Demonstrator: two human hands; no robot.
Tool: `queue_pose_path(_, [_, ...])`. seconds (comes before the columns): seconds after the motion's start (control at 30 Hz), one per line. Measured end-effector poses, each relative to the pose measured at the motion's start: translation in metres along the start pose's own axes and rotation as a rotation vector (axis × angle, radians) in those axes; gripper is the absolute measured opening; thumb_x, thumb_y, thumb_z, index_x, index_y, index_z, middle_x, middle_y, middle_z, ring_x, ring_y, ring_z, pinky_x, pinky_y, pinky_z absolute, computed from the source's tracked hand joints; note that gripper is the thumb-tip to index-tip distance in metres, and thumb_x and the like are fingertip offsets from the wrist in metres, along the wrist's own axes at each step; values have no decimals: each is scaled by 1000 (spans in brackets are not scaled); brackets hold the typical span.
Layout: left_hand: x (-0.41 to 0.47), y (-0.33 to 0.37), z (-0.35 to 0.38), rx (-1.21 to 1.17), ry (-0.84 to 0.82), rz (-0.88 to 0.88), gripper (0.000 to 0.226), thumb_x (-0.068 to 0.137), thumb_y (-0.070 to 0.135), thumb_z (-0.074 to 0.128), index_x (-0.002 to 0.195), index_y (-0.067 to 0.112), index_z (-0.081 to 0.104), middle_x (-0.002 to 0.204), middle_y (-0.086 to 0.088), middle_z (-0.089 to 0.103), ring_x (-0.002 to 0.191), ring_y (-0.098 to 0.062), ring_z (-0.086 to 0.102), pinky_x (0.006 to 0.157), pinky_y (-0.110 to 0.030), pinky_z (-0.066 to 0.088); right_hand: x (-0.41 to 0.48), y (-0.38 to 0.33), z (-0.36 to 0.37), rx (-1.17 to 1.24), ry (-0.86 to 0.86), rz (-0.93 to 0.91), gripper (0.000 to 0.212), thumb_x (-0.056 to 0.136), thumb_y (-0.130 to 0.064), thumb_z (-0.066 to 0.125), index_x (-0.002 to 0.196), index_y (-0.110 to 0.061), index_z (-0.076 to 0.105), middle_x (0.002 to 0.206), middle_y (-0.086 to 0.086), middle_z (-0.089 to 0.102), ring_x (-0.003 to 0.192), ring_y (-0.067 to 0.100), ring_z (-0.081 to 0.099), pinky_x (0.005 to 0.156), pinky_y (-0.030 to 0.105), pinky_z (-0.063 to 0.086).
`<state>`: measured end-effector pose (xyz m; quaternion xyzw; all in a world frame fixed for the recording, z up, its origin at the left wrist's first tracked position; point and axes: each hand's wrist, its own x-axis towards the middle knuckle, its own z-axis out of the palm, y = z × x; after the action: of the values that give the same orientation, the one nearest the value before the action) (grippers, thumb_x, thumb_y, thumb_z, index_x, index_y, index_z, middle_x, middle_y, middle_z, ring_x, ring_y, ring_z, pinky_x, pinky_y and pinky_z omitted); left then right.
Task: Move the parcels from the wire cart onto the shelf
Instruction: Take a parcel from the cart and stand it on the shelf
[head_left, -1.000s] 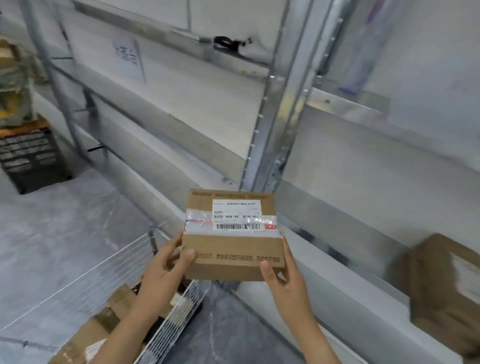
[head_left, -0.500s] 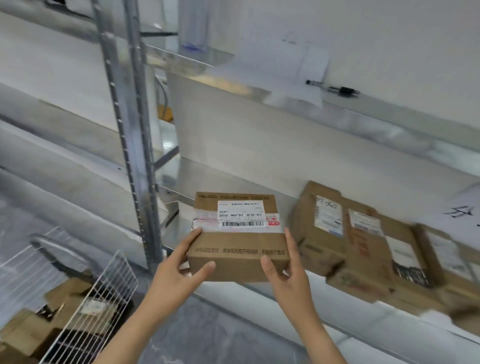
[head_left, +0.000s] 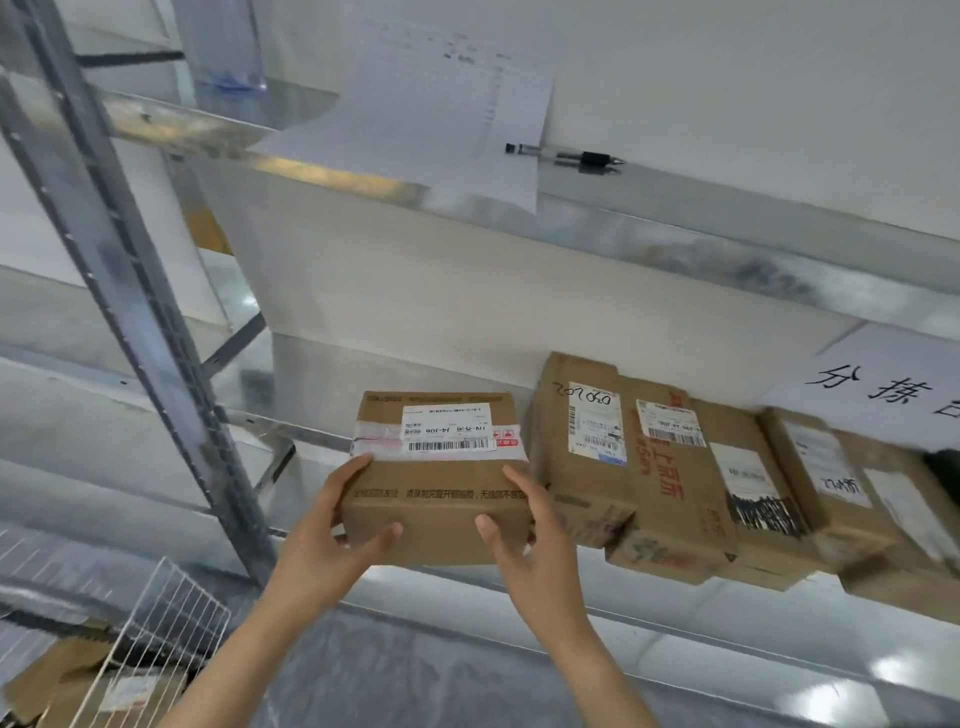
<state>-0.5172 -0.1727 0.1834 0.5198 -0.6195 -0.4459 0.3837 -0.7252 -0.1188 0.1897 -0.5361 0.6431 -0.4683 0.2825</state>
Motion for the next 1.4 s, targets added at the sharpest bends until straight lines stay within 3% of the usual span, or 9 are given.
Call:
queue_pose_path(0.33, [72,-15,6,-7,-137,29,60,77,22,76,109,61,44,103,18,62,90,-8,65,69,-22,56,38,16,14,-102,214,-18,33,94,-33,58,124,-41,46,127,-15,56,117,-3,52,97,28,48])
queue_pose_path(0.53, [99,-12,19,26,-139,66,55,76,21,76,105,56,44,102,32,58,87,-5,62,70,-23,55,52,16,18,-316,298,-59,30,94,-31,55,122,-20,57,116,-1,59,102,2,55,85,3,36])
queue_pose_path(0.73, [106,-17,40,94,-93,86,57,71,37,78,110,54,40,108,23,58,96,-9,59,78,-30,50,59,26,35,-774,229,146,38,70,-25,79,107,-20,71,105,15,65,75,27,70,56,32,56])
queue_pose_path(0.83, [114,-20,46,94,-77,95,58,71,38,78,114,49,42,111,21,58,101,-10,58,80,-31,48,66,31,46,-990,257,176,60,44,-22,93,101,-19,75,103,23,67,85,35,68,64,41,59])
queue_pose_path(0.97, [128,-22,55,149,-49,99,59,74,24,78,124,32,47,114,11,60,104,-15,57,84,-31,47,80,15,45,-1089,372,60,45,43,-14,88,86,-18,76,98,10,68,100,32,45,72,42,42])
queue_pose_path(1.03, [132,-22,60,180,-35,108,60,76,24,76,127,28,46,116,7,60,103,-13,55,82,-27,43,92,12,38,-1086,380,38,36,39,-10,87,70,-22,74,79,0,65,91,26,47,67,39,43])
queue_pose_path(1.17, [141,-17,66,238,-20,96,60,78,27,73,130,28,43,118,7,59,99,-10,51,80,-25,40,112,22,22,-1057,364,-52,36,37,-8,90,60,-27,71,67,-7,61,70,19,62,87,44,31])
queue_pose_path(1.27, [151,-14,68,283,-19,106,60,79,30,72,131,28,42,119,6,60,102,-15,54,80,-27,43,118,25,14,-1060,312,-107,40,38,-8,91,67,-29,73,72,-8,64,70,17,66,89,57,45])
queue_pose_path(1.4, [162,-12,68,324,-47,113,58,81,35,68,131,29,39,119,5,59,103,-19,55,81,-30,45,126,25,2,-1019,272,-157,53,32,2,89,73,-28,75,77,-8,67,70,14,68,83,55,51])
